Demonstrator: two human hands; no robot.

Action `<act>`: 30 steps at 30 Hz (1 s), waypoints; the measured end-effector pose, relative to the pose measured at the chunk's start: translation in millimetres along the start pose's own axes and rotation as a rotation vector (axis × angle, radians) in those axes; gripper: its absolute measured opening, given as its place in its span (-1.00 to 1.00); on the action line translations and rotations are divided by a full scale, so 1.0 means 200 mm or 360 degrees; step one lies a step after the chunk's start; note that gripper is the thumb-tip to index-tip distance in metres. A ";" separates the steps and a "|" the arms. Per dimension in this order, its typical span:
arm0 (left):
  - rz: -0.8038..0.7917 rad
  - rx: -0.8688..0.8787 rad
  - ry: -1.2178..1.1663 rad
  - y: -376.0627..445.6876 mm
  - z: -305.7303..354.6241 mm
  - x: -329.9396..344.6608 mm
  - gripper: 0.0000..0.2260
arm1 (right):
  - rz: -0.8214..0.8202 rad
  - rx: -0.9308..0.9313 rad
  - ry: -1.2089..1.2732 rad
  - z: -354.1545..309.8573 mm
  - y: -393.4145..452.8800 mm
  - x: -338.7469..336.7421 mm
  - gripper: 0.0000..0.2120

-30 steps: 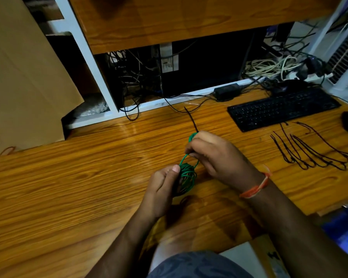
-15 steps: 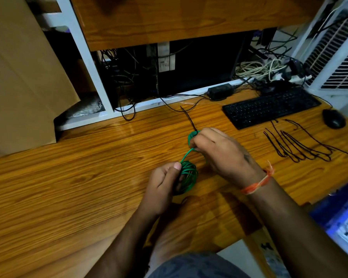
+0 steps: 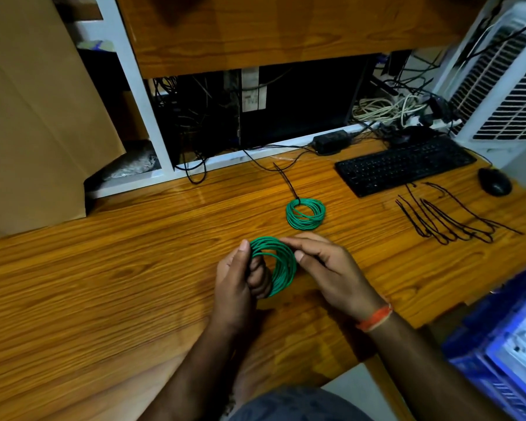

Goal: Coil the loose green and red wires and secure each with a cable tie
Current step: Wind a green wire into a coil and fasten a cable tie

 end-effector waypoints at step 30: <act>0.0802 0.0128 0.0846 0.19 -0.47 0.41 -0.82 | 0.0564 0.0442 0.0203 0.54 -0.20 -0.47 -0.68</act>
Point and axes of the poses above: each hand's wrist, its own y-axis towards the middle knuckle, its own x-axis out of the palm, z = x × y, the point moved 7 cm from there along y, towards the middle knuckle, and after that the axes turned 1 degree about z, right-handed, at the moved point
